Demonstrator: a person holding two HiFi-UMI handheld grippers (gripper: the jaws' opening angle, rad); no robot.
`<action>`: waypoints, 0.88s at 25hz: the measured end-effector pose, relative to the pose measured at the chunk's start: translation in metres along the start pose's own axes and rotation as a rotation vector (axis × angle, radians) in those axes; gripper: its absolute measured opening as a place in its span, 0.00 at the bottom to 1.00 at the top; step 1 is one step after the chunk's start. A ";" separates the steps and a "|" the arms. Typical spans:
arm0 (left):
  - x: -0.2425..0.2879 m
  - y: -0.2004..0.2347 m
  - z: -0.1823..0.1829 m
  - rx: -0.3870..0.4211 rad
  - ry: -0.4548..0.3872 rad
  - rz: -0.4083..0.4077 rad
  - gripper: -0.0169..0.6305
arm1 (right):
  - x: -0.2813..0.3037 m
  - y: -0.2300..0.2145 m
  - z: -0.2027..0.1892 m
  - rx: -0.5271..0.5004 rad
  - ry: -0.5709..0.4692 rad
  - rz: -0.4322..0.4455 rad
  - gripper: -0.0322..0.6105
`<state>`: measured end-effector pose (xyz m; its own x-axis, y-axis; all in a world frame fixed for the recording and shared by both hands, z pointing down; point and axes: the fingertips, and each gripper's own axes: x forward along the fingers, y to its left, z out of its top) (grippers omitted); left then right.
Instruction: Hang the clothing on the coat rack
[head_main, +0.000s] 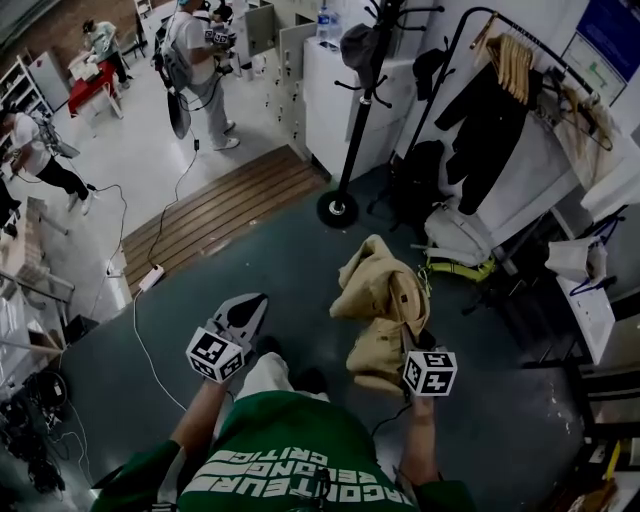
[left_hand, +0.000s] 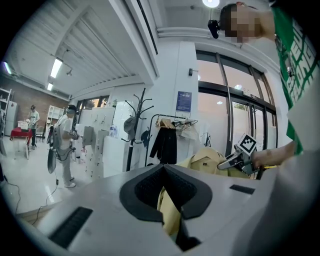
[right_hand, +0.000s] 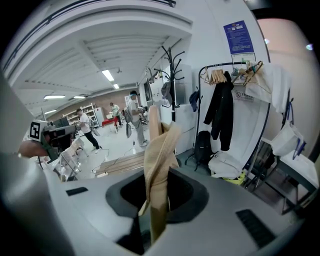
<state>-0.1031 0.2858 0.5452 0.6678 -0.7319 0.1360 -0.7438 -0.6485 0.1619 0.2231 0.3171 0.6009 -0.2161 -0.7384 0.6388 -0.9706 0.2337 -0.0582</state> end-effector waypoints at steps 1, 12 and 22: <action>0.001 0.000 -0.001 -0.002 0.003 -0.001 0.03 | 0.001 -0.001 0.002 -0.003 -0.001 0.000 0.17; 0.050 0.028 -0.004 -0.015 -0.001 -0.038 0.03 | 0.034 -0.011 0.021 0.018 -0.003 -0.018 0.17; 0.111 0.086 0.026 -0.027 -0.026 -0.079 0.03 | 0.090 -0.014 0.074 0.023 0.006 -0.027 0.17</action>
<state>-0.0939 0.1434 0.5485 0.7230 -0.6841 0.0963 -0.6875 -0.6988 0.1974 0.2098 0.2003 0.6023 -0.1892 -0.7404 0.6450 -0.9782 0.1994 -0.0581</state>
